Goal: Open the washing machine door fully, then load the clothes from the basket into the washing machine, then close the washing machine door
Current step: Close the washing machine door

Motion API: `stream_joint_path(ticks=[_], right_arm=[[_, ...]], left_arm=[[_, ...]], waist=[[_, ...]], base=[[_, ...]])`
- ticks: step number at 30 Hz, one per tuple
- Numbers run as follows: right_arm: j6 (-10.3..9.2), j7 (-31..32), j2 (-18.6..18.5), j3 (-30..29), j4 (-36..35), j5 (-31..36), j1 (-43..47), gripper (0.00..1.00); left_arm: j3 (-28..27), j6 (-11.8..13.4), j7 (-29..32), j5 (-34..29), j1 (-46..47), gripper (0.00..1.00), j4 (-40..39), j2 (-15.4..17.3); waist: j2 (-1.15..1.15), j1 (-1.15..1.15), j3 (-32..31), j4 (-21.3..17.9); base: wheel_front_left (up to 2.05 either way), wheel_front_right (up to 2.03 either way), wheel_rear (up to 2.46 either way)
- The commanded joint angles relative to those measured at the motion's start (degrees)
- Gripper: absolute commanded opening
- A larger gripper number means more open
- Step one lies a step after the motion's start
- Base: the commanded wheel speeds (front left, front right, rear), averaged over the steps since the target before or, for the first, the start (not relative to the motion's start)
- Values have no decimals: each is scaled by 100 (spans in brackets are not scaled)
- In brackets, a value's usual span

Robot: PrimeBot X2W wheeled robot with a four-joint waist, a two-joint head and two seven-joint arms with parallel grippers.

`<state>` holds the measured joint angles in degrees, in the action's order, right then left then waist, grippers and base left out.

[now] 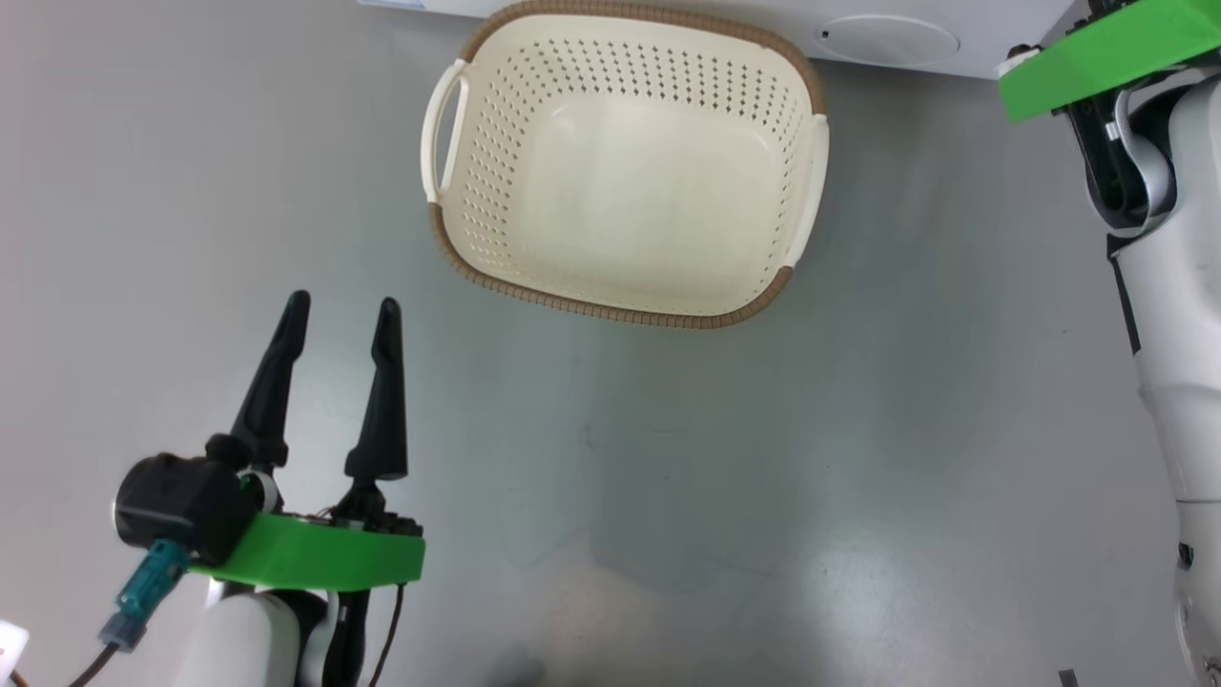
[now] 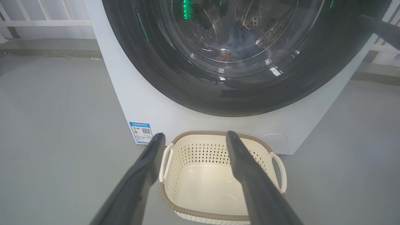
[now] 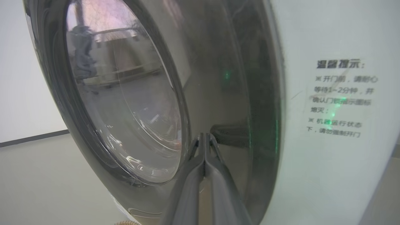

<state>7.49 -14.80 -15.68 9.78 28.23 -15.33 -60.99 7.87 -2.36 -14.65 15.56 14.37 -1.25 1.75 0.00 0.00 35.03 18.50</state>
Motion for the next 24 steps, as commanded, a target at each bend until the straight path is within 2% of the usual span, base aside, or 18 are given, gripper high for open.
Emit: stream_joint_path(ticks=[1, 15, 24], right_arm=[[0, -20, 92, 29, -69, -60, -81, 0], [0, -20, 42, 44, 197, -19, -367, 0], [0, -20, 80, 138, 122, -169, -161, 0]], left_arm=[[-162, -22, -35, 59, 44, 100, -127, 113], [-120, -35, -35, 67, 111, 100, -101, 113], [-203, -49, -35, 13, 98, 100, -77, 113]], waist=[[0, 0, 32, 17], [0, 0, 84, 14], [0, 0, -45, -114]], base=[[0, 0, 0], [0, 0, 0], [0, 0, 0]])
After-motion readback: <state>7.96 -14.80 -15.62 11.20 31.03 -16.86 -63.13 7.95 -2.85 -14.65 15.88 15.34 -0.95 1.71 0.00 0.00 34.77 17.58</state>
